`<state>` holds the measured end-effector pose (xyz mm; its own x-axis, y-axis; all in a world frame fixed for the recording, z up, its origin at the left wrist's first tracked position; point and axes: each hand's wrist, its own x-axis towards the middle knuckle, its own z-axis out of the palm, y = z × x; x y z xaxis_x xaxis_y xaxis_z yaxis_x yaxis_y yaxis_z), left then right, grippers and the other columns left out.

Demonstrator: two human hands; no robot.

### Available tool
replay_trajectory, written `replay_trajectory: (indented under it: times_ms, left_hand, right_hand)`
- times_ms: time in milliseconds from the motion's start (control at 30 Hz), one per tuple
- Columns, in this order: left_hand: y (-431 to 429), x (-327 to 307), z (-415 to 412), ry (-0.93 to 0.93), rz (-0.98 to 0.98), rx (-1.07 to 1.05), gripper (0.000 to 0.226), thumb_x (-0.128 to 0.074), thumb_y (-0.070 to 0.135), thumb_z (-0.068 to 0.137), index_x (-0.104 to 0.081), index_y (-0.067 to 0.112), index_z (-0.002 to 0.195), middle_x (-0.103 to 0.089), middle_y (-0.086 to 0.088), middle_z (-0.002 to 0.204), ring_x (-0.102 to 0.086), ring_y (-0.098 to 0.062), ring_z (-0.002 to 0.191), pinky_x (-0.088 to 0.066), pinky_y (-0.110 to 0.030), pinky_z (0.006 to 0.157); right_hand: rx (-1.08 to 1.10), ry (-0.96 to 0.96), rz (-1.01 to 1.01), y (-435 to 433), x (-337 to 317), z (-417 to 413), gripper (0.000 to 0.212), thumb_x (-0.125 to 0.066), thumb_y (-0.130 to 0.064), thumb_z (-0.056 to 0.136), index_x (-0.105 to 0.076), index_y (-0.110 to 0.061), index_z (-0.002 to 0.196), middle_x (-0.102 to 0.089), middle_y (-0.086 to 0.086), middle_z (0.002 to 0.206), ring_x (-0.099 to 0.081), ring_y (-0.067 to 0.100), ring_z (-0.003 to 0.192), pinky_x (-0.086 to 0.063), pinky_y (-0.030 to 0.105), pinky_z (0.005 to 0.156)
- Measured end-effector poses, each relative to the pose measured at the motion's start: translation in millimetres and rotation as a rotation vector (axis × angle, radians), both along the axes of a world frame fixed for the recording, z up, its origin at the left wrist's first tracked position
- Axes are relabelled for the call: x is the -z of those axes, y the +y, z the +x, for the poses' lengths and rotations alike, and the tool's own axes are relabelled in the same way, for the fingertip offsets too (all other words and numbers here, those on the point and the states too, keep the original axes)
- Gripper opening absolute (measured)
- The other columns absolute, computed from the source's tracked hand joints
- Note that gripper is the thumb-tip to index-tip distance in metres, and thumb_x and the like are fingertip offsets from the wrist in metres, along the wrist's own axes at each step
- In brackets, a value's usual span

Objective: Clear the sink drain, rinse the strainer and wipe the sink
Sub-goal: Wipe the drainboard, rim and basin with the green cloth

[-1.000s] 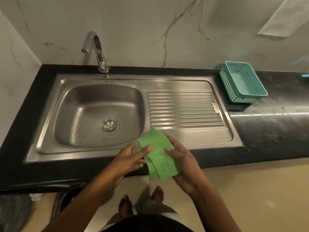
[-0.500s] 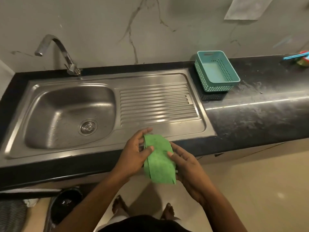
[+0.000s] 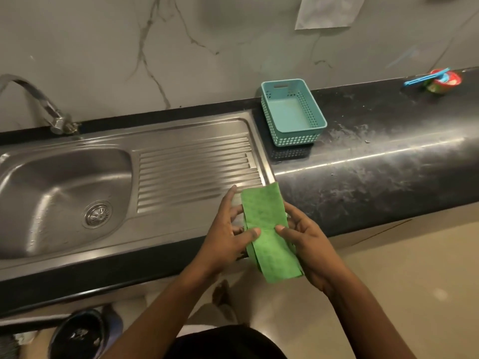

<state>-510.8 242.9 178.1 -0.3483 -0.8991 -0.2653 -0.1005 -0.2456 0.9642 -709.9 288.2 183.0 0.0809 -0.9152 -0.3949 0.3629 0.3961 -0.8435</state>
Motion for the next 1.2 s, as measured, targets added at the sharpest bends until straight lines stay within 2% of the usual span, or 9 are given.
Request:
replay_trajectory:
  times_ms: [233,367,500,567,667,800,967,1067,1200]
  left_hand:
    - [-59,-6,-47,0.013,-0.096,-0.014,0.094,-0.079,0.011,0.088,-0.031,0.050,0.159,-0.056,0.015,0.152,-0.077,-0.022,0.103,-0.066,-0.046,0.084]
    - [-108,-15,-81,0.110,0.004,-0.110,0.095,-0.086,0.013,0.081,-0.037,0.034,0.160,-0.064,-0.001,0.144,-0.073,-0.033,0.114,-0.065,-0.056,0.086]
    - [-146,-26,-108,0.182,0.129,-0.063,0.075,-0.085,0.004,0.083,-0.051,0.018,0.148,-0.072,-0.011,0.129,-0.076,-0.029,0.111,-0.066,-0.041,0.077]
    - [-165,-34,-123,0.142,0.050,-0.059,0.056,-0.082,-0.001,0.085,-0.062,0.016,0.135,-0.076,-0.012,0.116,-0.078,-0.029,0.103,-0.067,-0.040,0.074]
    - [-204,-42,-151,0.007,-0.063,-0.125,0.060,-0.080,-0.004,0.085,-0.060,0.007,0.140,-0.076,-0.015,0.114,-0.077,-0.028,0.103,-0.067,-0.046,0.083]
    - [-248,-40,-184,-0.212,-0.163,-0.188,0.065,-0.084,0.004,0.082,-0.061,0.010,0.143,-0.071,-0.013,0.121,-0.072,-0.028,0.109,-0.063,-0.048,0.092]
    - [-295,-26,-214,-0.427,-0.242,-0.267,0.057,-0.088,0.010,0.076,-0.072,0.012,0.131,-0.071,-0.006,0.108,-0.071,-0.023,0.100,-0.060,-0.034,0.090]
    - [-313,-18,-225,-0.489,-0.237,-0.288,0.055,-0.086,0.010,0.078,-0.071,0.013,0.131,-0.073,-0.009,0.115,-0.068,-0.020,0.101,-0.058,-0.032,0.091]
    - [-326,-10,-233,-0.548,-0.233,-0.264,0.055,-0.082,0.014,0.086,-0.065,0.012,0.139,-0.070,-0.012,0.135,-0.067,-0.026,0.121,-0.054,-0.035,0.103]
  right_hand:
    - [0.096,0.113,-0.039,-56,-22,-39,0.047,-0.051,0.002,0.104,-0.058,-0.023,0.144,-0.072,0.009,0.131,-0.070,0.031,0.120,-0.062,0.045,0.092]
    - [0.212,0.161,-0.063,-104,-39,-62,0.047,-0.049,0.005,0.104,-0.059,-0.022,0.140,-0.075,0.008,0.123,-0.073,0.031,0.115,-0.062,0.048,0.091]
    - [0.259,0.253,-0.087,-157,-49,-89,0.048,-0.050,0.005,0.103,-0.061,-0.025,0.139,-0.077,0.004,0.120,-0.073,0.031,0.114,-0.060,0.052,0.094]
    - [0.253,0.279,-0.089,-186,-52,-103,0.049,-0.051,0.004,0.103,-0.060,-0.024,0.142,-0.077,0.005,0.119,-0.074,0.031,0.110,-0.063,0.048,0.085]
    - [0.219,0.310,-0.079,-231,-54,-127,0.048,-0.053,0.001,0.103,-0.060,-0.025,0.143,-0.075,0.008,0.120,-0.076,0.026,0.099,-0.063,0.037,0.067]
    - [0.107,0.366,-0.018,-286,-54,-157,0.058,-0.050,0.008,0.100,-0.059,-0.028,0.144,-0.075,0.008,0.111,-0.079,0.022,0.086,-0.063,0.038,0.066]
    - [-0.046,0.503,0.003,-344,-48,-176,0.070,-0.039,0.015,0.095,-0.053,-0.028,0.149,-0.069,0.014,0.126,-0.072,0.033,0.106,-0.062,0.057,0.086]
    - [-0.048,0.521,0.005,-368,-41,-180,0.074,-0.034,0.015,0.091,-0.054,-0.028,0.148,-0.071,0.010,0.120,-0.073,0.030,0.101,-0.062,0.054,0.082]
    - [-0.116,0.532,-0.009,-383,-30,-181,0.076,-0.036,0.016,0.091,-0.050,-0.030,0.151,-0.071,0.006,0.119,-0.072,0.024,0.096,-0.062,0.045,0.072]
